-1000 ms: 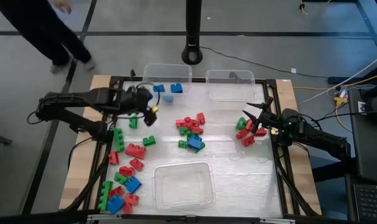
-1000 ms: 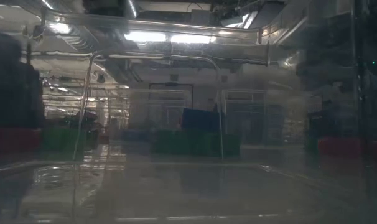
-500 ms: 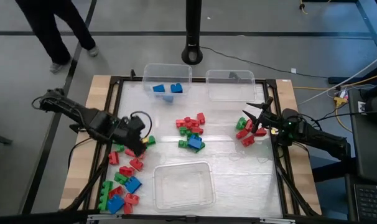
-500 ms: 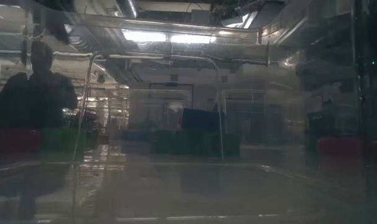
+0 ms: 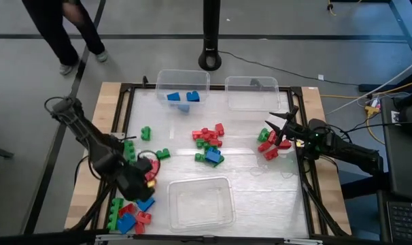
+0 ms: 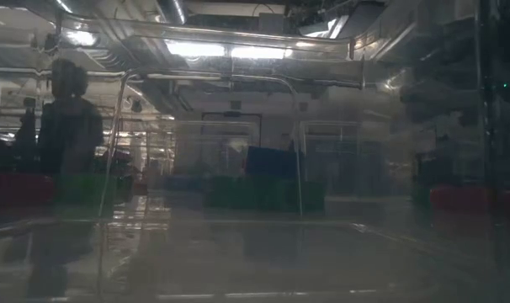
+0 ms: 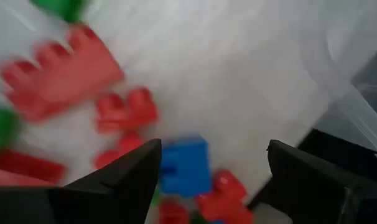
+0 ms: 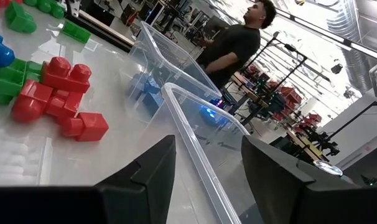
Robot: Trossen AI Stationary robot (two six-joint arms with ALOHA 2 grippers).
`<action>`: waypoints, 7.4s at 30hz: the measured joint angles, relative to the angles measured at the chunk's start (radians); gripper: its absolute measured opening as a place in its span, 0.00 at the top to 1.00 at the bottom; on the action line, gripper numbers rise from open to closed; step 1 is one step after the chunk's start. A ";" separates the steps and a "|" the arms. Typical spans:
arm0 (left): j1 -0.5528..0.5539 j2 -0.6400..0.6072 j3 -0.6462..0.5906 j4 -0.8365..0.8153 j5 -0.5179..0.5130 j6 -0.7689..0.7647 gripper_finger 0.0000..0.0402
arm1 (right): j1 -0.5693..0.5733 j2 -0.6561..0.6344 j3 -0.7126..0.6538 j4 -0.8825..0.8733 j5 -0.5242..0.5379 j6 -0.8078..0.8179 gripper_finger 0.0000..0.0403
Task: Sort blocks
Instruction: Put the blue game piece into the top left transparent bin
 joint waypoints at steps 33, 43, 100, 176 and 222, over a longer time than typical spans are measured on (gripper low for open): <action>-0.121 0.394 0.000 0.169 0.054 -0.215 0.30 | 0.000 0.000 0.000 -0.027 -0.024 0.119 0.54; -0.120 0.410 0.003 0.088 0.052 -0.235 0.30 | 0.000 0.000 0.000 -0.026 -0.024 0.122 0.54; -0.090 0.485 0.018 -0.226 0.082 -0.252 0.85 | 0.000 0.000 0.000 -0.072 -0.037 0.120 0.54; 1.355 0.014 0.019 0.692 -0.336 1.614 0.98 | 0.000 0.000 0.001 -0.045 0.016 0.067 0.54; 0.289 -0.026 0.119 -0.004 -0.241 0.554 0.34 | 0.000 0.000 0.001 0.063 -0.239 0.135 0.54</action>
